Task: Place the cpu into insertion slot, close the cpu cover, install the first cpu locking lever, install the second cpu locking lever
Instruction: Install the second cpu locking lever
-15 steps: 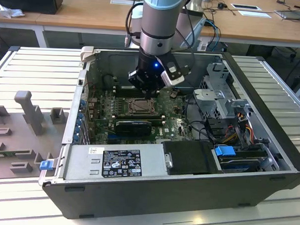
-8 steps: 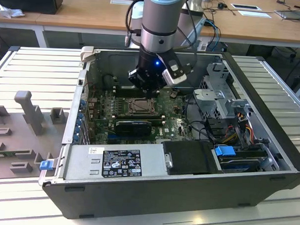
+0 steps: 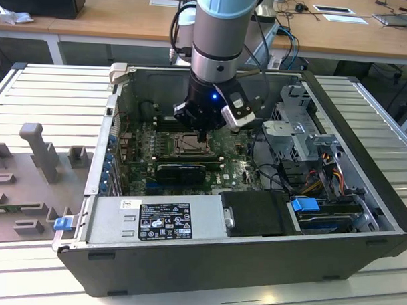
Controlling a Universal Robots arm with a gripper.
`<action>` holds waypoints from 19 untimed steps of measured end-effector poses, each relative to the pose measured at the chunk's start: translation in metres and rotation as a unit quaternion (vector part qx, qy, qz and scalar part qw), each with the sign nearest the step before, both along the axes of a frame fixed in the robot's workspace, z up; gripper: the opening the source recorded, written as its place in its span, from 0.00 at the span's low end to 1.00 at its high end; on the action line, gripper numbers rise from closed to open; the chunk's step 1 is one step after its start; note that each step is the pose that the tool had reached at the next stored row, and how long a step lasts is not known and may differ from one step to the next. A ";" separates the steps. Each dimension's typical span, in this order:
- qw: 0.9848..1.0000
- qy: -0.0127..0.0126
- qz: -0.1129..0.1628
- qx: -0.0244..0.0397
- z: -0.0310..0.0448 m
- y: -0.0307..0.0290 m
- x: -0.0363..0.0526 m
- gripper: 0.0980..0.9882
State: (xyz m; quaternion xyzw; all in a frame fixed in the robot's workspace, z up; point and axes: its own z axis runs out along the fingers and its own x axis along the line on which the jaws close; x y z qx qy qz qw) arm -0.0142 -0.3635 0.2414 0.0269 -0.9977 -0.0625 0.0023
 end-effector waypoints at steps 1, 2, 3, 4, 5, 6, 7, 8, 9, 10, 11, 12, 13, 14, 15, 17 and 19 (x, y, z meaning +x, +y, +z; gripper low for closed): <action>1.000 0.001 0.000 0.000 -0.0027 -0.0018 0.0000 0.01; 1.000 0.001 0.000 0.000 -0.0038 -0.0030 -0.0001 0.01; 1.000 0.001 0.000 0.000 -0.0052 -0.0049 0.0000 0.01; 1.000 0.002 0.000 0.000 -0.0058 -0.0066 -0.0001 0.01; 1.000 0.002 0.000 0.000 -0.0062 -0.0083 -0.0001 0.01; 1.000 0.002 0.000 0.000 -0.0063 -0.0096 -0.0006 0.01; 1.000 0.002 0.000 0.000 -0.0064 -0.0109 -0.0019 0.01; 1.000 0.002 0.000 0.000 -0.0064 -0.0128 -0.0051 0.01; 1.000 0.002 0.000 0.000 -0.0064 -0.0139 -0.0118 0.01; 1.000 0.002 0.000 0.000 -0.0065 -0.0146 -0.0148 0.01; 1.000 0.002 0.001 0.000 -0.0065 -0.0153 -0.0176 0.01; 1.000 0.002 0.001 0.000 -0.0066 -0.0158 -0.0201 0.01; 1.000 0.002 0.002 0.000 -0.0068 -0.0162 -0.0229 0.01; 1.000 0.002 0.002 0.000 -0.0077 -0.0166 -0.0264 0.01; 1.000 0.002 0.002 0.000 -0.0084 -0.0168 -0.0286 0.01; 1.000 0.002 0.003 0.000 -0.0118 -0.0169 -0.0338 0.01; 1.000 0.002 0.004 0.000 -0.0176 -0.0169 -0.0376 0.01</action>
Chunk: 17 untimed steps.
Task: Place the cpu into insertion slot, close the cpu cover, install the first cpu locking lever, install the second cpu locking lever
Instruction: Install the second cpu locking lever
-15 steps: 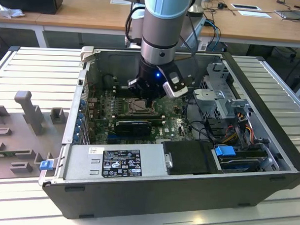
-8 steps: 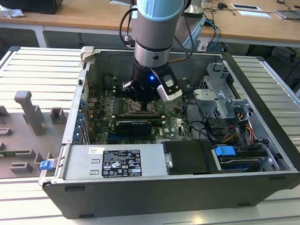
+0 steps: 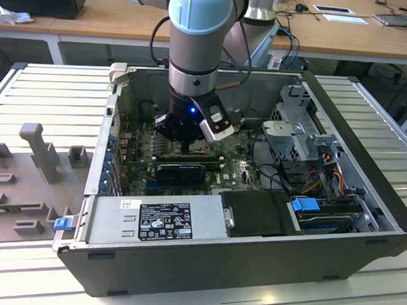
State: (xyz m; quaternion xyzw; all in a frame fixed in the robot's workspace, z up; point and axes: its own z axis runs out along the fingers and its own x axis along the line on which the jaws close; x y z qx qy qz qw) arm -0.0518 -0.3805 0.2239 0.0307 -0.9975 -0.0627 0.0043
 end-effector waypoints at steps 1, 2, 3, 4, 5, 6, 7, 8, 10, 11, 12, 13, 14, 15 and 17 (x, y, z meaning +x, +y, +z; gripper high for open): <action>1.000 0.000 0.000 0.000 -0.0032 0.0000 -0.0017 0.01; 1.000 0.000 0.000 0.000 -0.0051 0.0000 -0.0023 0.01; 1.000 0.000 0.001 0.001 -0.0073 0.0000 -0.0024 0.01; 1.000 0.000 0.001 0.002 -0.0083 -0.0003 -0.0031 0.01; 1.000 0.000 0.001 0.004 -0.0091 -0.0008 -0.0037 0.01; 1.000 0.000 0.002 0.011 -0.0101 -0.0020 -0.0050 0.01; 1.000 0.000 0.002 0.019 -0.0105 -0.0040 -0.0061 0.01; 1.000 -0.001 0.002 0.022 -0.0108 -0.0057 -0.0067 0.01; 1.000 -0.001 0.003 0.030 -0.0122 -0.0119 -0.0083 0.01; 0.999 -0.002 0.003 0.032 -0.0124 -0.0135 -0.0090 0.01; 0.999 -0.002 0.003 0.036 -0.0126 -0.0155 -0.0103 0.01; 0.999 -0.002 0.003 0.041 -0.0127 -0.0169 -0.0117 0.01; 0.999 -0.002 0.003 0.045 -0.0129 -0.0179 -0.0126 0.01; 0.999 -0.003 0.003 0.050 -0.0131 -0.0193 -0.0138 0.01; 0.998 -0.003 0.004 0.060 -0.0141 -0.0220 -0.0160 0.01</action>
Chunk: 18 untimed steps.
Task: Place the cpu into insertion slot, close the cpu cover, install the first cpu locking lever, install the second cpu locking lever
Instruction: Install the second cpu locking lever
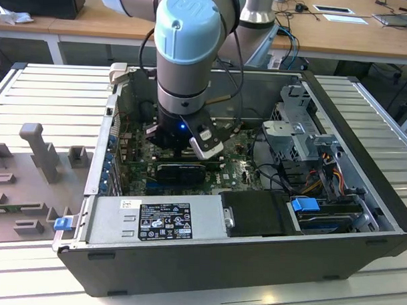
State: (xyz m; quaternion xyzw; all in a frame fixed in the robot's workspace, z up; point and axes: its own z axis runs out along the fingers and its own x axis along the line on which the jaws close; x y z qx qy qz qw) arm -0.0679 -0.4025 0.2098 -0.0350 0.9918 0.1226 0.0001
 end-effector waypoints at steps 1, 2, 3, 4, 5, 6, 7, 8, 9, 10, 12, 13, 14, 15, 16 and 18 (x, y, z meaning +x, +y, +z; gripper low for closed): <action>1.000 0.000 0.001 0.005 -0.0009 -0.0014 -0.0012 0.01; 1.000 0.000 0.001 0.006 -0.0017 -0.0019 -0.0018 0.01; 1.000 0.000 0.001 0.008 -0.0027 -0.0021 -0.0022 0.01; 1.000 0.000 0.001 0.009 -0.0038 -0.0022 -0.0025 0.01; 1.000 0.000 0.001 0.011 -0.0048 -0.0023 -0.0027 0.01; 1.000 0.000 0.002 0.013 -0.0060 -0.0023 -0.0028 0.01; 1.000 0.000 0.002 0.016 -0.0070 -0.0023 -0.0028 0.01; 1.000 0.000 0.002 0.018 -0.0079 -0.0023 -0.0027 0.01; 1.000 0.000 0.002 0.021 -0.0091 -0.0023 -0.0027 0.01; 1.000 0.000 0.002 0.023 -0.0099 -0.0023 -0.0027 0.01; 1.000 0.000 0.002 0.029 -0.0127 -0.0023 -0.0029 0.01; 1.000 0.000 0.003 0.031 -0.0135 -0.0023 -0.0030 0.01; 0.999 0.000 0.003 0.033 -0.0142 -0.0022 -0.0030 0.01; 0.999 0.000 0.003 0.035 -0.0151 -0.0021 -0.0032 0.01; 0.999 0.000 0.003 0.036 -0.0157 -0.0021 -0.0035 0.01; 0.999 0.000 0.003 0.039 -0.0167 -0.0021 -0.0059 0.01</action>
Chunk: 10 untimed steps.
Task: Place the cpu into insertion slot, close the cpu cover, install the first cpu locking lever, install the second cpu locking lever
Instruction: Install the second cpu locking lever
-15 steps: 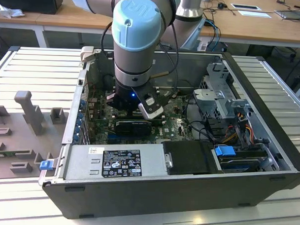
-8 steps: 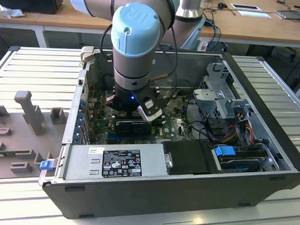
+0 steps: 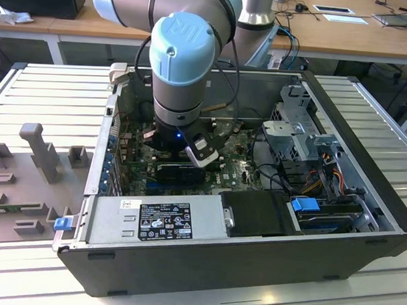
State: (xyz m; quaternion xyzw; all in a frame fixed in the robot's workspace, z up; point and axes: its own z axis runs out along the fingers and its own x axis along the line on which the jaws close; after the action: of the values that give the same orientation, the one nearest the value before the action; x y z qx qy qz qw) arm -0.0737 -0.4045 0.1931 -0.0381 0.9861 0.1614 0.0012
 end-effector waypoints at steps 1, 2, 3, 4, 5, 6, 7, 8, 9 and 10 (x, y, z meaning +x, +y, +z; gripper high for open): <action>1.000 0.000 0.000 0.001 -0.0002 0.0000 -0.0011 0.01; 1.000 0.000 0.000 0.002 -0.0003 0.0000 -0.0018 0.01; 1.000 0.000 0.000 0.002 -0.0004 0.0000 -0.0022 0.01; 1.000 0.000 0.000 0.003 -0.0004 0.0001 -0.0022 0.01; 1.000 0.000 0.000 0.003 0.0002 0.0000 -0.0022 0.01; 1.000 0.000 0.000 0.003 0.0037 0.0001 -0.0022 0.01; 1.000 0.000 0.000 0.003 0.0066 0.0001 -0.0022 0.01; 1.000 0.000 0.000 0.003 0.0079 0.0000 -0.0022 0.01; 1.000 0.000 0.000 0.003 0.0098 0.0000 -0.0022 0.01; 1.000 0.000 0.000 0.003 0.0109 0.0000 -0.0022 0.01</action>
State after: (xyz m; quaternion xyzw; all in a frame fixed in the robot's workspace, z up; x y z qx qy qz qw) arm -0.0760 -0.4045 0.2040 -0.0382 0.9857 0.1643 0.0013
